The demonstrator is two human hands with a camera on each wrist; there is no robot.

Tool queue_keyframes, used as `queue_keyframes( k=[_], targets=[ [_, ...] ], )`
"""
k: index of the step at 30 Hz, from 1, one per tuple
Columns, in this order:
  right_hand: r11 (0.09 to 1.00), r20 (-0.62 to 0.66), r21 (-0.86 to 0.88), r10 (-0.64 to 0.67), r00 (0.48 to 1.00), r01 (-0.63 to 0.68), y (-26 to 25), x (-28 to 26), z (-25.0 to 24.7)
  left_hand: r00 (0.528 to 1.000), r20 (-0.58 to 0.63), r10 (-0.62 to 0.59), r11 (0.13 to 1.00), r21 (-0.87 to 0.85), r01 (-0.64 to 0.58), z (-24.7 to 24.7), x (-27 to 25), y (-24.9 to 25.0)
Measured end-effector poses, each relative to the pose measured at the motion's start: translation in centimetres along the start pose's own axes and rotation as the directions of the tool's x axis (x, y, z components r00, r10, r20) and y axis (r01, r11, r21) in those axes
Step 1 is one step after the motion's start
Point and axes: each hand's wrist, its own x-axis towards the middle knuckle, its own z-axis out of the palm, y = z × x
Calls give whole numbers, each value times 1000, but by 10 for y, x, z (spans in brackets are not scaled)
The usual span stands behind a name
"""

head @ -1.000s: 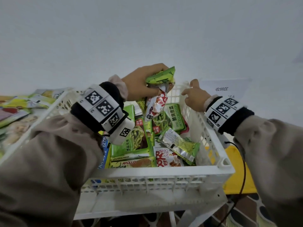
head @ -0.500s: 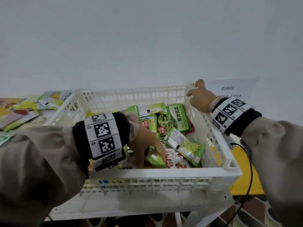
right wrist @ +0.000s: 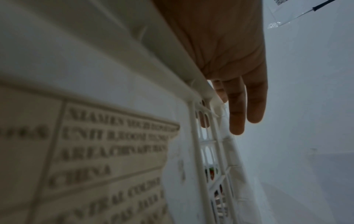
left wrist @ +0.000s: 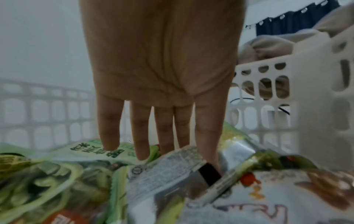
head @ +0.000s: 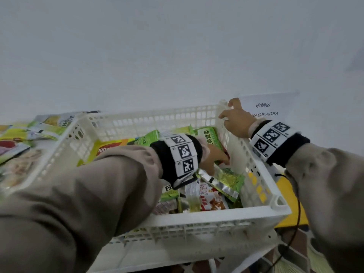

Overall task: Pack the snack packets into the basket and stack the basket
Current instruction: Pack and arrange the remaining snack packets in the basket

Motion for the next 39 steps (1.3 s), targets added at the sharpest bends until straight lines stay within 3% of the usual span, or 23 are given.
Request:
queue_keyframes(
  k=[3, 7, 11, 13, 16, 19, 21, 23, 26, 29, 34, 39],
  targets=[
    [1000, 0, 6, -5, 1000, 5, 1, -1, 0, 997, 73, 21, 996, 85, -27, 5, 4, 5],
    [1000, -9, 24, -9, 1000, 9, 1, 0, 0, 999, 32, 36, 999, 24, -37, -4, -8, 4],
    [1000, -9, 24, -14, 1000, 15, 1, -1, 0, 967, 229, 109, 994, -50, -100, -3, -15, 4],
    [1000, -12, 20, -17, 1000, 18, 0, -1, 0, 953, 269, 139, 986, -125, -109, -6, -21, 1],
    [1000, -22, 22, -10, 1000, 11, 0, -1, 1, 989, 85, 122, 952, -292, -93, -27, -37, -22],
    [1000, -26, 27, -8, 1000, 9, 0, -1, 1, 992, -116, -51, 932, -363, 5, -41, -52, -64],
    [1000, -28, 28, -11, 1000, 12, 0, -1, 1, 985, -82, -150, 934, -337, 114, -32, -51, -90],
    [999, -36, 30, -14, 999, 15, 0, -1, 1, 980, 28, -195, 940, -280, 195, -15, -46, -106],
    [999, -46, 43, -18, 999, 20, -1, -2, 0, 975, 133, -179, 962, -182, 202, 7, -37, -114],
    [998, -50, 51, -21, 999, 24, -1, -2, 1, 982, 111, -151, 978, -124, 165, 12, -34, -111],
    [998, -57, 58, -20, 998, 23, 0, 0, 1, 979, 68, -190, 976, 121, 181, 18, -29, -96],
    [998, -57, 62, -18, 998, 22, 0, 0, 2, 960, 132, -249, 966, 105, 236, 18, -21, -99]
  ],
)
